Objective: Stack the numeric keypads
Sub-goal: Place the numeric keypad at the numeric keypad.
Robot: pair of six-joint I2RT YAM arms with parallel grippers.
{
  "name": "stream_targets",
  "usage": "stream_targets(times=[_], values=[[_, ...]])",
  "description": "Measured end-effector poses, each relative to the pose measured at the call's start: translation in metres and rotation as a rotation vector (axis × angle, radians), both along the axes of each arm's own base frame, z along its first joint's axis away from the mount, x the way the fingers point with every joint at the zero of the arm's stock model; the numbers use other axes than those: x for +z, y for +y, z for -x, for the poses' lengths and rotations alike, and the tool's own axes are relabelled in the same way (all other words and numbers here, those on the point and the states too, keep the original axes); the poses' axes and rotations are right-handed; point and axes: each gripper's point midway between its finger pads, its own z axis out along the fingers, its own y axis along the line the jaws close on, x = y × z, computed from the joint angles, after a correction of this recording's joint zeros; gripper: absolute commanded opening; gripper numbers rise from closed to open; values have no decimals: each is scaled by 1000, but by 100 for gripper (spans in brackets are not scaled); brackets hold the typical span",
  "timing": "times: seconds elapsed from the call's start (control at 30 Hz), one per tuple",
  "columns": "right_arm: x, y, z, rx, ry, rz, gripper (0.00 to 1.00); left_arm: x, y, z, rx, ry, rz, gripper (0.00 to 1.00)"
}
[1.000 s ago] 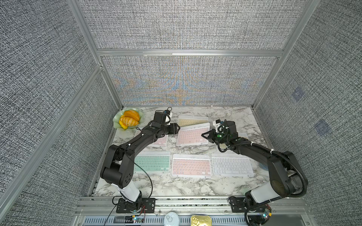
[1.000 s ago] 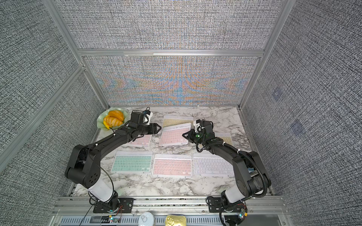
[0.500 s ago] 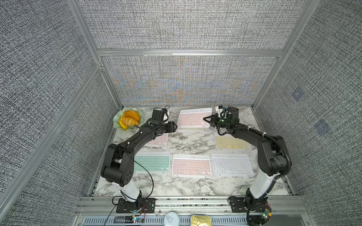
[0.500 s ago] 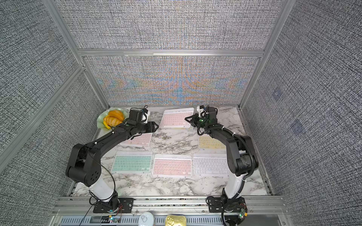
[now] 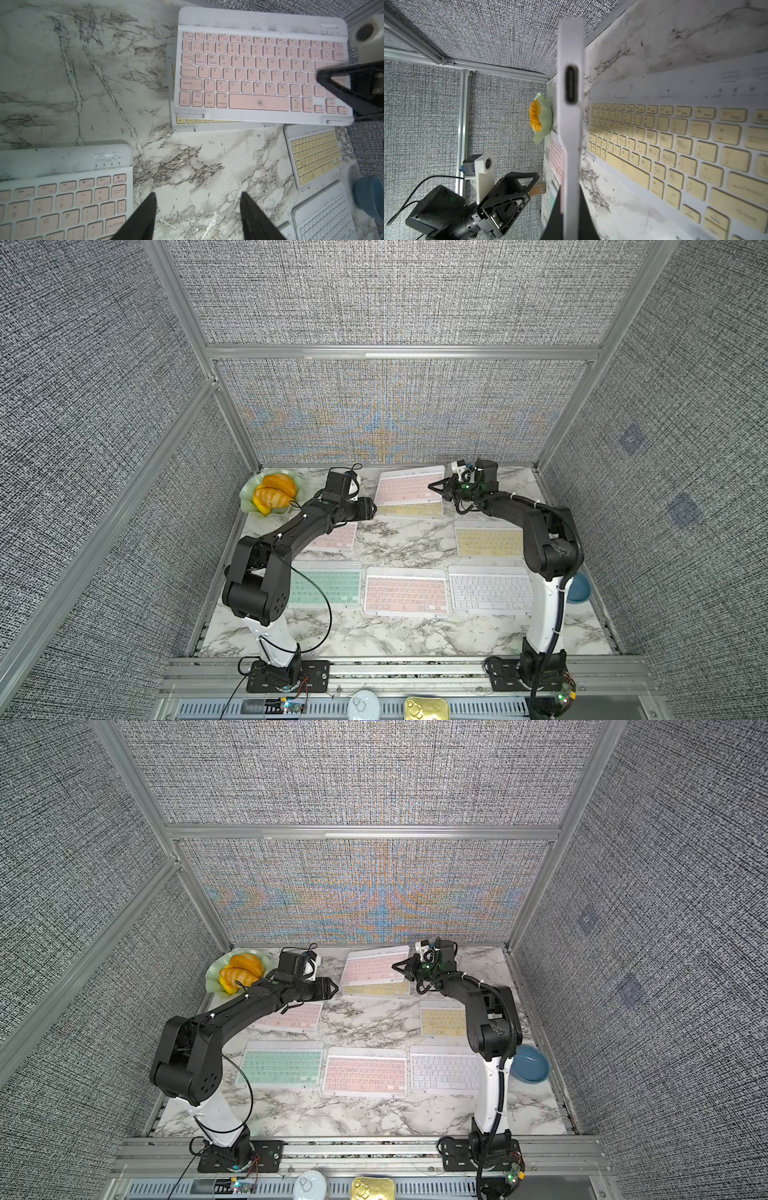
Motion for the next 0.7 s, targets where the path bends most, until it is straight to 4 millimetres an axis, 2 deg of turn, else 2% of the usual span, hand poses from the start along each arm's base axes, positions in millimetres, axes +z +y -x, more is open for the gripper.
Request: stream_targets(times=[0.17,0.4,0.53,0.7], values=[[-20,-4,2,0,52,13,0,-6,0,-1,1,12,-4,64],[-37,-6,0,5,87,23,0,-12,0,-1,2,24,-8,64],[-40,-6,-1,10,87,24,6,-15,1,0,1,31,-10,64],[-42,-6,-5,14,96,37,7,-21,1,2,2,44,-13,64]])
